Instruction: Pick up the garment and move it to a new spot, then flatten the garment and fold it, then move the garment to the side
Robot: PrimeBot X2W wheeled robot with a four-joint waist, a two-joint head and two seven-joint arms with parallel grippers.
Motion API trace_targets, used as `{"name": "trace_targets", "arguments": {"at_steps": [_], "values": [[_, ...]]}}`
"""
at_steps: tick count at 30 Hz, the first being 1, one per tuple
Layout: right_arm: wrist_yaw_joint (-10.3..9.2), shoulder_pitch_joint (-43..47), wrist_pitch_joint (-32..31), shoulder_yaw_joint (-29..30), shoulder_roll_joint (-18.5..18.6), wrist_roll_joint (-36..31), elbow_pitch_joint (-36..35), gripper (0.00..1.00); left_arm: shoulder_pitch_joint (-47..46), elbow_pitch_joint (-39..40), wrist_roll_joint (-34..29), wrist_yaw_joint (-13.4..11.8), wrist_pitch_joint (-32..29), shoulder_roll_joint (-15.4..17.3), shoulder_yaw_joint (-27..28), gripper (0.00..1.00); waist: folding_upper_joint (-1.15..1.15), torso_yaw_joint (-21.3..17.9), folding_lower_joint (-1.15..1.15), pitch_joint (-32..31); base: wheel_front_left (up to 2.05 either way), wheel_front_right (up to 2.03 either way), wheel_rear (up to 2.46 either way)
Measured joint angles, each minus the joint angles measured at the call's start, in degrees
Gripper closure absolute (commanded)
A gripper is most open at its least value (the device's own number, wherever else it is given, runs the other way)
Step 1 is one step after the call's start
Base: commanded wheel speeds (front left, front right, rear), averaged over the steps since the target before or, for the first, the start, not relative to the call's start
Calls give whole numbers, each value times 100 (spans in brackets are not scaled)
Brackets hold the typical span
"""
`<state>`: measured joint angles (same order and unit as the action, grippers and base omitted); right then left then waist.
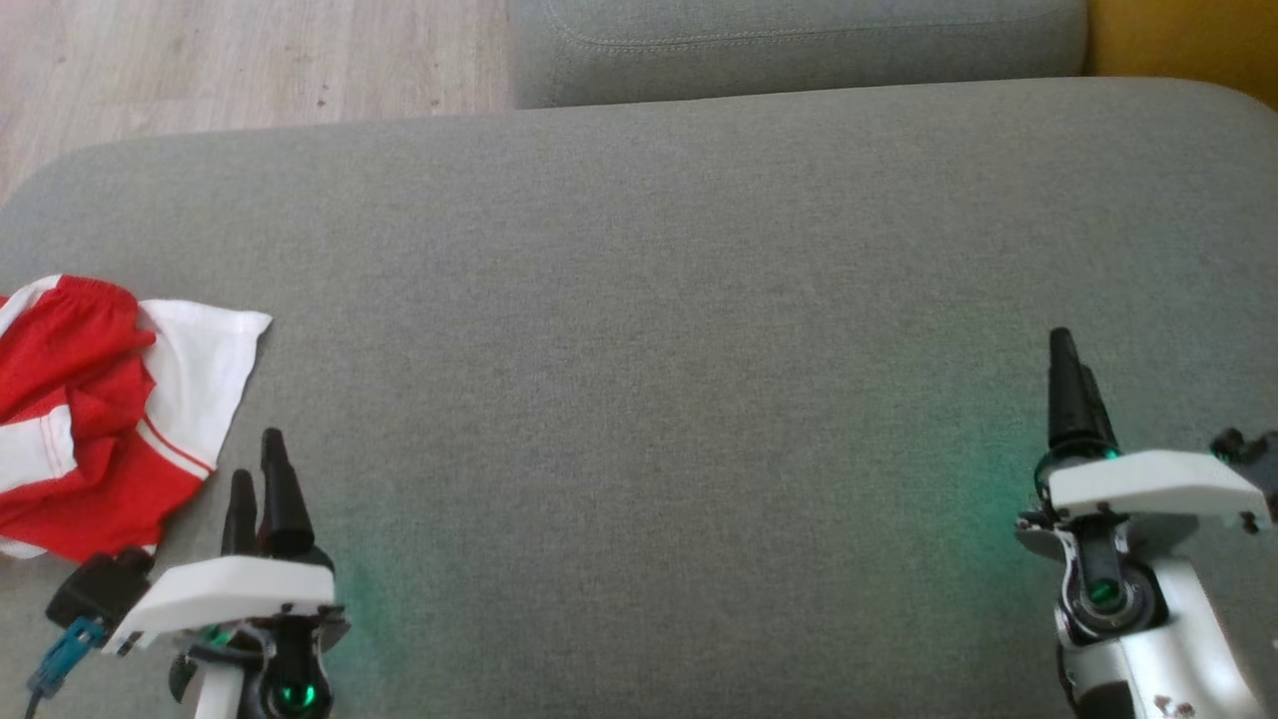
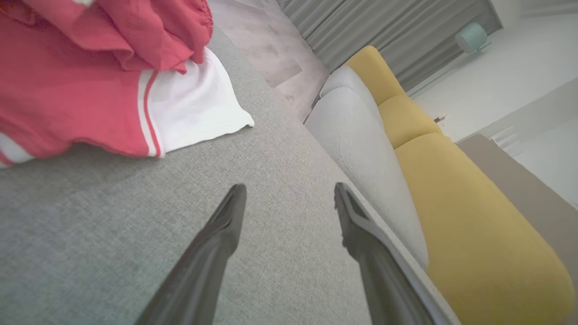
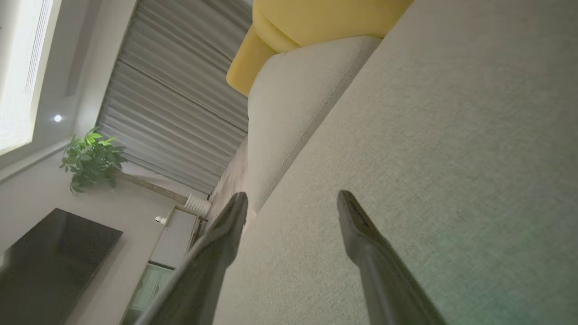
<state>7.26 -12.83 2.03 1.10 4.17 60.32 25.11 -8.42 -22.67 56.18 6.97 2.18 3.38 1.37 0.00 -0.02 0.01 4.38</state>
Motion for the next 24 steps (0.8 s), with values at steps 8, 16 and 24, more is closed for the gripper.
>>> {"name": "trace_targets", "arguments": {"at_steps": [8,16,24], "values": [[0,-204,122,-59,-4,-746,110,0,-104,-49,-760,-104,127,47,-163,0,0,8,0,72,0,0,0],[0,-264,271,-144,-9,-1394,279,0,-193,-101,-1413,-196,263,121,-350,0,0,-9,0,123,0,0,0],[0,-440,411,-256,-9,-2089,405,0,-232,-174,-2061,-313,403,170,-555,0,0,-11,0,149,0,0,0]]}}
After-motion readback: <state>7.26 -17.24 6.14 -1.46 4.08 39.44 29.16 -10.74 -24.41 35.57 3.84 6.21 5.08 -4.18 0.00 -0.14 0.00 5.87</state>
